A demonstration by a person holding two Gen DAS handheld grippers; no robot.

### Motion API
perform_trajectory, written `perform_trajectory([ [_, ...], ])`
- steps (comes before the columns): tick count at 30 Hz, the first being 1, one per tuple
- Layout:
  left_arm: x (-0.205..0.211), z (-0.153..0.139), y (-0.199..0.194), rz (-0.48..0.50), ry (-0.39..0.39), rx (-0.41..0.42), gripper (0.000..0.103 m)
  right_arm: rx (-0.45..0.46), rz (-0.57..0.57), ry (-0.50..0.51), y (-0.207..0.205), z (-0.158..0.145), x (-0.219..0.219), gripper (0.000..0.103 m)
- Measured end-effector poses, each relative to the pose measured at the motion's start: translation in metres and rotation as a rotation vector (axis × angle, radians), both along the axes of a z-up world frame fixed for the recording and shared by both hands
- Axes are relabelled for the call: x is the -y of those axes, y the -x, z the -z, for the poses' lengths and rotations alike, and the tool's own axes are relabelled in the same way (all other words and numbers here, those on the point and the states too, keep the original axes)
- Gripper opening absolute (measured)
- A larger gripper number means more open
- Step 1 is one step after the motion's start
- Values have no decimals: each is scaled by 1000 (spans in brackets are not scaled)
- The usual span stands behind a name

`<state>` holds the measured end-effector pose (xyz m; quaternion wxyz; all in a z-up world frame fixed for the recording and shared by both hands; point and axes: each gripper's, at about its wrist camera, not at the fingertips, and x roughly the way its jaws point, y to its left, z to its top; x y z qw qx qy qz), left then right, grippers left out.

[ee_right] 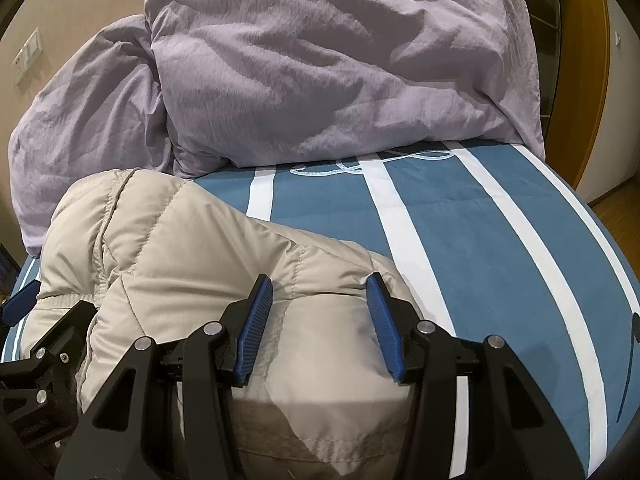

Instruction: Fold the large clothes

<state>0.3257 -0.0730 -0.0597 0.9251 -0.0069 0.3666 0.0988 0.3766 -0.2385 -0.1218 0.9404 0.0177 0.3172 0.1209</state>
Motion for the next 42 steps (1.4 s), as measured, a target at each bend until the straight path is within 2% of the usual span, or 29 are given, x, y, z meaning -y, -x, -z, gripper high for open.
perform_trajectory([
  [7,-2,-5,2,12,9,-26,101,-40,-15,33,1,-6,-2,53],
  [13,-22,-20,17,11,101,-52,101,-79,-19,9,12,-18,14,67],
  [15,-33,-23,22,0,140,-59,101,-92,-2,6,16,-21,20,80],
  [19,-48,-26,32,-21,180,-60,101,-127,0,-54,20,-24,34,80],
  [27,-71,-26,40,-38,226,-85,101,-198,-11,-136,21,-26,53,92],
  [34,-86,-15,37,-34,356,-120,101,-353,-47,-305,5,-12,73,98],
  [37,-92,-10,34,-35,422,-132,101,-454,-75,-386,-5,0,79,101],
  [42,-100,1,30,-37,528,-150,101,-592,-127,-502,-19,18,83,102],
])
